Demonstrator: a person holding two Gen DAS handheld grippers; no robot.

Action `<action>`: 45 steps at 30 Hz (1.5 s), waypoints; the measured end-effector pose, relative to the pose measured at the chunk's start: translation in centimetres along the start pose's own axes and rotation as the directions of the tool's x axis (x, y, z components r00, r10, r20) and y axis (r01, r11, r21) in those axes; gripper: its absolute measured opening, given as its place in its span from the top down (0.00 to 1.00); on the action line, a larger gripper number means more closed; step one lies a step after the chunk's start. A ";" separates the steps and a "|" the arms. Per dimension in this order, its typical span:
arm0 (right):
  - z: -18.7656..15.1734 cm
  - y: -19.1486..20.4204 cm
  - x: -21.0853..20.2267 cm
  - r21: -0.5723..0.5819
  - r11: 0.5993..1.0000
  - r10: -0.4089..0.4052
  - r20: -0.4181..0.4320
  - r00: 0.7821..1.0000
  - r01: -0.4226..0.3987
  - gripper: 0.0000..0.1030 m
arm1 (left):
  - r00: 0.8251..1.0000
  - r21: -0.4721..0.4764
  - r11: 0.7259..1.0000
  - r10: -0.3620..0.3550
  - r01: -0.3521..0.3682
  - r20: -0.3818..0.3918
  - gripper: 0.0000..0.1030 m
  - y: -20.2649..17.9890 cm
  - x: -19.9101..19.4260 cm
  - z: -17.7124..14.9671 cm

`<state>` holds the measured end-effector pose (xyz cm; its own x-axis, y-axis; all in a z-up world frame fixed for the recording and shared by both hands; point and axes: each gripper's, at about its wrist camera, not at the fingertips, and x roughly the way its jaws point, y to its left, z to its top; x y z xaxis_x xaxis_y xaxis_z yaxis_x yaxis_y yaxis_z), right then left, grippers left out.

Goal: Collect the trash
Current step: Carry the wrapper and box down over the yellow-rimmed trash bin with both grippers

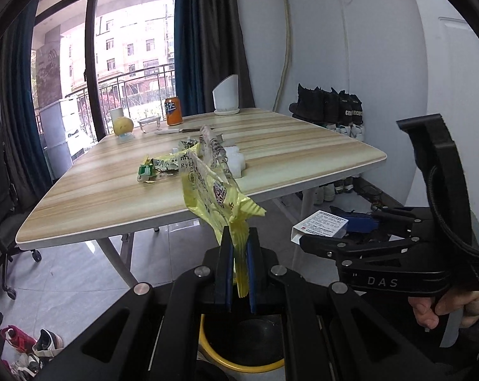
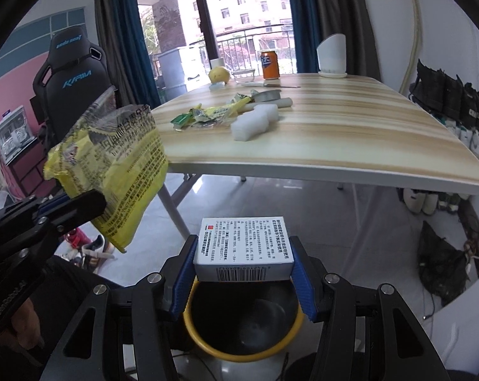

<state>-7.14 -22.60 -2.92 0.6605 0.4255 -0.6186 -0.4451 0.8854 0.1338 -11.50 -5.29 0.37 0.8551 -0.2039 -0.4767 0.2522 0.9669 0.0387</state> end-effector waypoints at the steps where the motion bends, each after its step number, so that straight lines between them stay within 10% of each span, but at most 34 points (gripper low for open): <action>1: -0.1 0.0 0.0 -0.001 1.000 0.000 -0.002 1.000 0.000 0.48 | 1.000 0.001 1.000 -0.003 0.003 0.003 0.97 -0.1 -0.2 -0.1; 14: -1.1 0.2 -0.1 0.006 1.000 -0.003 -0.018 1.000 0.003 0.48 | 0.999 0.032 0.999 -0.036 0.035 0.013 0.97 -0.9 -2.2 -1.8; 25: -2.1 -1.6 3.6 0.067 0.994 -0.078 -0.125 0.989 0.087 0.48 | 0.988 -0.044 0.998 -0.059 0.054 -0.141 0.97 0.0 3.1 -4.6; 45: -6.0 -4.4 10.9 0.119 0.968 -0.168 -0.352 0.921 0.222 0.48 | 0.903 -0.130 0.990 -0.102 0.051 -0.417 0.97 1.2 14.4 -7.7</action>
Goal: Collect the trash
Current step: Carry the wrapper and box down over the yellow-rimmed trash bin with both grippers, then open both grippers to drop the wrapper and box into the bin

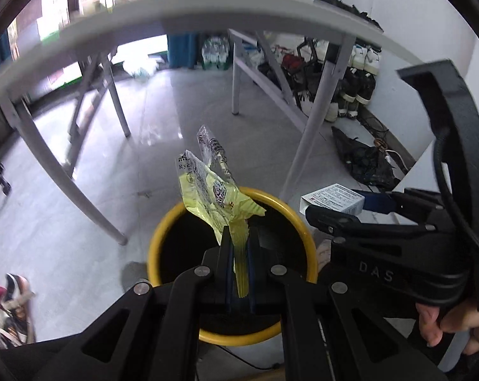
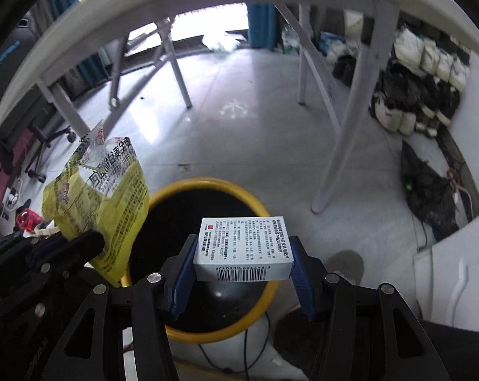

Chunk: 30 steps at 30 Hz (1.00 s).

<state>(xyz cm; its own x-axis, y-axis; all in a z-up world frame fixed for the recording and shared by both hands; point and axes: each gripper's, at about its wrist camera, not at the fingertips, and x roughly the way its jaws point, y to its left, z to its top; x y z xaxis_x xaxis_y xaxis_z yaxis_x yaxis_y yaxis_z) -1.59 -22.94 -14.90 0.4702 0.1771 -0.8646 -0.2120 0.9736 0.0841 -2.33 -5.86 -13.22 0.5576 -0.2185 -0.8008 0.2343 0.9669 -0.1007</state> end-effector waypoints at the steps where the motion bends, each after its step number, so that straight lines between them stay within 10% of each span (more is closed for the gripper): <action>1: -0.1 0.0 0.3 0.003 1.000 -0.004 -0.008 1.000 0.004 0.48 | 1.000 -0.005 1.000 -0.009 0.009 -0.015 0.97 0.1 0.5 0.0; 30: -2.6 1.7 8.8 -0.022 0.998 -0.058 -0.205 0.977 0.055 0.48 | 0.964 -0.082 0.994 0.048 -0.072 -0.262 0.97 1.8 8.3 -3.0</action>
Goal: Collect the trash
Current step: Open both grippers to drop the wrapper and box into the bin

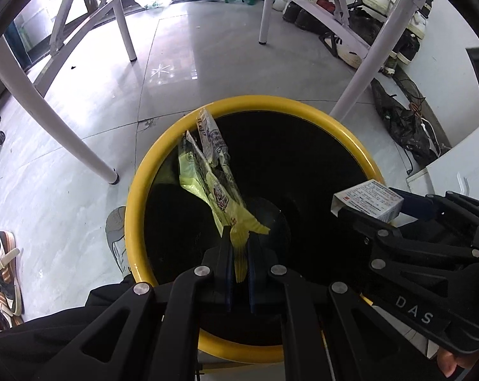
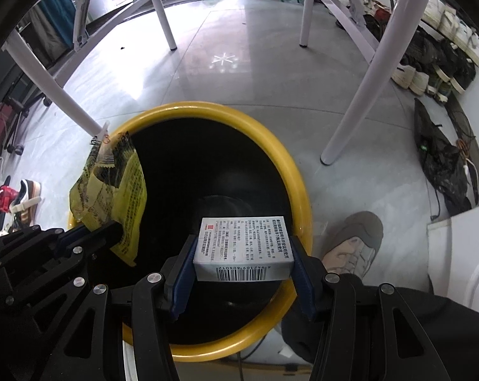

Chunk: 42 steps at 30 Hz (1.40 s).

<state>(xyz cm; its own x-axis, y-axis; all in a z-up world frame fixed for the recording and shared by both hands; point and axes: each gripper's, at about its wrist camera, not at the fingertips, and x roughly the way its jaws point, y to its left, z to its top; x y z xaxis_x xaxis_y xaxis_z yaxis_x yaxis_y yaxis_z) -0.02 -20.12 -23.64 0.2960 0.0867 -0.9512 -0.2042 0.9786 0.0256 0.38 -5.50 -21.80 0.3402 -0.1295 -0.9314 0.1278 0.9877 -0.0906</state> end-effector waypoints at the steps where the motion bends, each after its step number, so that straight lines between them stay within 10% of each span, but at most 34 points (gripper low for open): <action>1: 0.0 0.0 0.0 -0.002 1.000 -0.002 -0.002 1.000 0.002 0.48 | 1.000 -0.001 1.000 0.000 0.000 0.002 0.97 0.1 0.1 0.0; 34: -0.3 -0.2 0.4 0.004 1.000 -0.009 -0.017 1.000 0.009 0.47 | 0.999 0.002 0.999 0.033 -0.033 0.031 0.96 -0.2 0.5 0.5; 42: -0.2 -0.7 0.0 0.033 0.999 0.004 -0.007 1.000 -0.004 0.47 | 0.995 -0.022 0.997 0.072 -0.070 0.072 0.78 0.4 -0.3 0.6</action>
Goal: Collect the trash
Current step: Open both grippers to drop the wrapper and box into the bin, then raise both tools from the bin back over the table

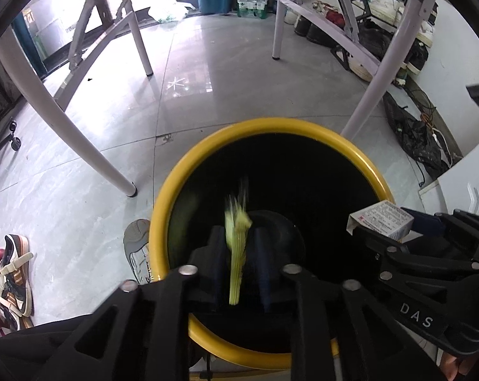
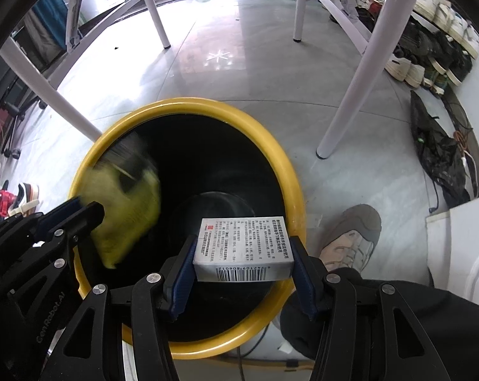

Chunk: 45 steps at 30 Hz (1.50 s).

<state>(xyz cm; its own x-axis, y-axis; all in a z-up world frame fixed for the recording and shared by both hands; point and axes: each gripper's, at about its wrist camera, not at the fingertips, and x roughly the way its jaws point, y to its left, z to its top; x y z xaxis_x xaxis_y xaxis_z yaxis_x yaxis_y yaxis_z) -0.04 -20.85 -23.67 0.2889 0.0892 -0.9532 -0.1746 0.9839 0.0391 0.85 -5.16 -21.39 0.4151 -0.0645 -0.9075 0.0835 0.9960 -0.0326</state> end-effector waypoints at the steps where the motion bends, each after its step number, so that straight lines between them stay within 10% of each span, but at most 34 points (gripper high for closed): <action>1: 0.0 0.0 -0.1 -0.001 1.000 0.005 0.005 1.000 -0.005 0.47 | 1.000 -0.006 1.000 -0.001 0.001 0.008 0.70 0.1 -0.2 -0.1; 31: 0.5 -0.5 -4.4 0.056 0.998 -0.050 0.218 0.975 0.038 0.09 | 0.983 -0.157 0.987 0.062 -0.034 0.175 0.22 2.3 -4.1 0.2; 35: 0.4 -0.4 -6.2 0.055 0.998 -0.053 0.291 0.955 0.038 0.01 | 0.964 -0.153 0.988 0.015 0.027 0.267 0.02 2.3 -6.7 0.2; 45: 0.3 0.3 -9.9 0.023 1.000 -0.025 0.393 0.919 0.017 0.00 | 0.904 -0.070 0.992 -0.066 0.105 0.422 0.01 1.6 -10.9 -0.1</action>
<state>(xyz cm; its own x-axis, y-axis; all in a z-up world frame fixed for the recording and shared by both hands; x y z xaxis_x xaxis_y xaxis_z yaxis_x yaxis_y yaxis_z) -2.64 -21.35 -14.10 0.6397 0.1188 -0.7594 -0.1476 0.9886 0.0303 -3.64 -2.88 -11.60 0.7524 -0.1501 -0.6413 0.0630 0.9856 -0.1568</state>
